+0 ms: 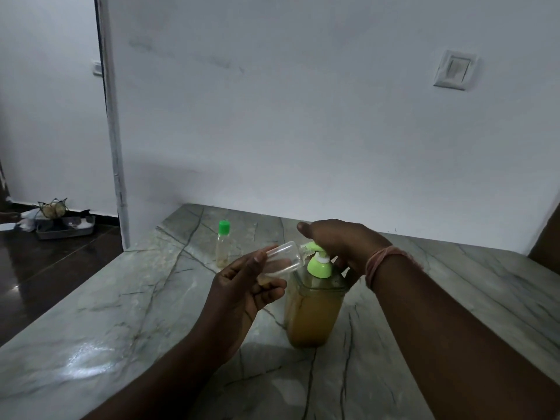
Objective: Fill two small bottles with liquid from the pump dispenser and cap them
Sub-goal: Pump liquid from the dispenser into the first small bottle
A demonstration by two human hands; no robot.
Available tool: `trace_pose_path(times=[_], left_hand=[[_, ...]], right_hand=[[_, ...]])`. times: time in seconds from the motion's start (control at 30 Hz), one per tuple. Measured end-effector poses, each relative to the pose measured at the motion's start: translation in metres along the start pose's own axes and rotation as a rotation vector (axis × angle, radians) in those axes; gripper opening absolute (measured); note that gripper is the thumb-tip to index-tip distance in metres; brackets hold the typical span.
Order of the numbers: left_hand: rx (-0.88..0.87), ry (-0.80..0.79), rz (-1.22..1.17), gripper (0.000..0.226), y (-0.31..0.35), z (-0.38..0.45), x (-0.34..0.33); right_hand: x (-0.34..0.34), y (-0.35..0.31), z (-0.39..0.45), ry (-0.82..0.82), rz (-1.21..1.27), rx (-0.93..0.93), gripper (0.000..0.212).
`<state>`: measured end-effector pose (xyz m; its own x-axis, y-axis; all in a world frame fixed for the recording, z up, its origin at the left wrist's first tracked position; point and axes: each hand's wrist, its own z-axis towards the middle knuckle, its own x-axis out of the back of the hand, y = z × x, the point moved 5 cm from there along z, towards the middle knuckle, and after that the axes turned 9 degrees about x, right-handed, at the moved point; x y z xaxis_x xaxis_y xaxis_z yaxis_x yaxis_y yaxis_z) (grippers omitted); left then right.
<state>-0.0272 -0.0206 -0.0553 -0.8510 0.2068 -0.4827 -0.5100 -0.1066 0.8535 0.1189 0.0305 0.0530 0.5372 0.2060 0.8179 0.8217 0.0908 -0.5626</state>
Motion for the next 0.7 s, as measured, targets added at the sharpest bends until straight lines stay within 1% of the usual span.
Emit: trace_pose_path(times=[0.07, 0.13, 0.17, 0.2, 0.3, 0.37, 0.43, 0.5, 0.53, 0.63, 0.7], left_hand=[[0.004, -0.003, -0.014, 0.062, -0.001, 0.000, 0.001], [0.027, -0.020, -0.108, 0.051, -0.002, -0.001, 0.000], [0.043, -0.031, -0.147, 0.050, -0.003, 0.000, 0.001], [0.054, -0.026, -0.163, 0.049, -0.003, 0.000, 0.001], [0.071, -0.012, -0.154, 0.042, -0.004, -0.002, 0.002], [0.082, -0.004, -0.156, 0.045, -0.003, -0.003, 0.002], [0.085, -0.012, -0.177, 0.054, -0.003, -0.003, 0.003], [0.088, -0.029, -0.196, 0.057, -0.002, -0.003, 0.003], [0.089, -0.039, -0.207, 0.057, -0.002, -0.004, 0.001], [0.095, -0.047, -0.241, 0.050, -0.003, -0.002, 0.003], [0.099, -0.045, -0.251, 0.044, -0.002, -0.002, 0.003]], right_hand=[[0.001, 0.000, -0.005, -0.029, 0.010, -0.028, 0.061], [0.000, -0.005, -0.004, 0.004, -0.142, 0.079, 0.050], [-0.001, -0.006, -0.001, 0.035, -0.211, 0.138, 0.045], [-0.003, -0.006, 0.000, 0.063, -0.228, 0.165, 0.042], [-0.005, -0.003, 0.003, 0.071, -0.148, 0.155, 0.041], [-0.004, -0.003, 0.000, 0.026, -0.095, 0.130, 0.043], [0.000, -0.004, -0.006, -0.018, 0.001, 0.055, 0.053], [0.003, -0.004, -0.010, -0.055, 0.002, 0.017, 0.060], [0.002, -0.004, -0.009, -0.044, -0.026, 0.031, 0.058], [-0.003, -0.006, 0.001, 0.010, -0.159, 0.164, 0.042], [-0.006, -0.006, 0.002, 0.022, -0.160, 0.177, 0.041]])
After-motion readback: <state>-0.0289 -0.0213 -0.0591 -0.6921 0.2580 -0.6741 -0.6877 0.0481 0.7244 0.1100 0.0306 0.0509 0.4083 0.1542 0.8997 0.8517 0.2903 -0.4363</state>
